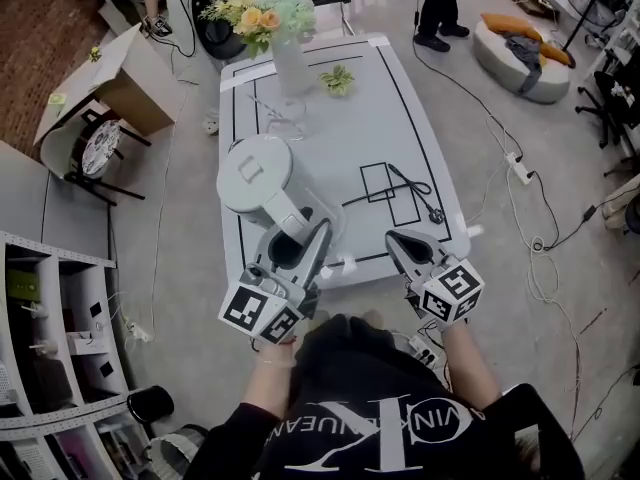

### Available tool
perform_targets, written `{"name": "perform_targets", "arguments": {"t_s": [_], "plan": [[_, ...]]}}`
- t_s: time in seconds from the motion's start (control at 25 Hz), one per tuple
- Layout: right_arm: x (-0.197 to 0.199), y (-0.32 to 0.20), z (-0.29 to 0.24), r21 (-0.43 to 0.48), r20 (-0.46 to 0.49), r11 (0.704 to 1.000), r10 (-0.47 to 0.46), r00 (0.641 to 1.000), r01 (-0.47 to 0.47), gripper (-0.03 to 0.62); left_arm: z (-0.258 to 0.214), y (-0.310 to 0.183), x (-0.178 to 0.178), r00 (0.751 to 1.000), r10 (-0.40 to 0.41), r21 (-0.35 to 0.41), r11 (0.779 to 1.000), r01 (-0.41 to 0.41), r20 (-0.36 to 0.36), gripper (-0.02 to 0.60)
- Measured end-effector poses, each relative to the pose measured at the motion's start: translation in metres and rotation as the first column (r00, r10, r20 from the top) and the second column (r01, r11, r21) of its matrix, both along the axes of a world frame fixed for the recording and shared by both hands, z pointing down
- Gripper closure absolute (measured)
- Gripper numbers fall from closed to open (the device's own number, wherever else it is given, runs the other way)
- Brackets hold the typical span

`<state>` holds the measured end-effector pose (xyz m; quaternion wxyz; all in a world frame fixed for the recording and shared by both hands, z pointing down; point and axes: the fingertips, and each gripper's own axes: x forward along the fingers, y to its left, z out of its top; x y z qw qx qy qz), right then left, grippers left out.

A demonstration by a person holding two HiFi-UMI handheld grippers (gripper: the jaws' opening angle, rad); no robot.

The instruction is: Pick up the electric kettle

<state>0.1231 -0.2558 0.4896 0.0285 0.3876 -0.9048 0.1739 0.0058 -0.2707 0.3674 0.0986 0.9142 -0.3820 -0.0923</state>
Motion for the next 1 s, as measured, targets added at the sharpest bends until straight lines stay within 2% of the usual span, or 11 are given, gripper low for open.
{"name": "perform_targets", "arguments": {"t_s": [0.36, 1.0], "plan": [[-0.016, -0.007, -0.007, 0.014, 0.007, 1.0, 0.0, 1.0, 0.0, 0.595, -0.01, 0.005, -0.022, 1.0, 0.006, 0.016, 1.0, -0.006, 0.013, 0.451], [-0.042, -0.024, -0.027, 0.061, -0.012, 0.998, 0.006, 1.0, -0.006, 0.595, -0.02, 0.009, -0.085, 0.996, -0.086, 0.025, 0.996, 0.085, 0.035, 0.451]]}}
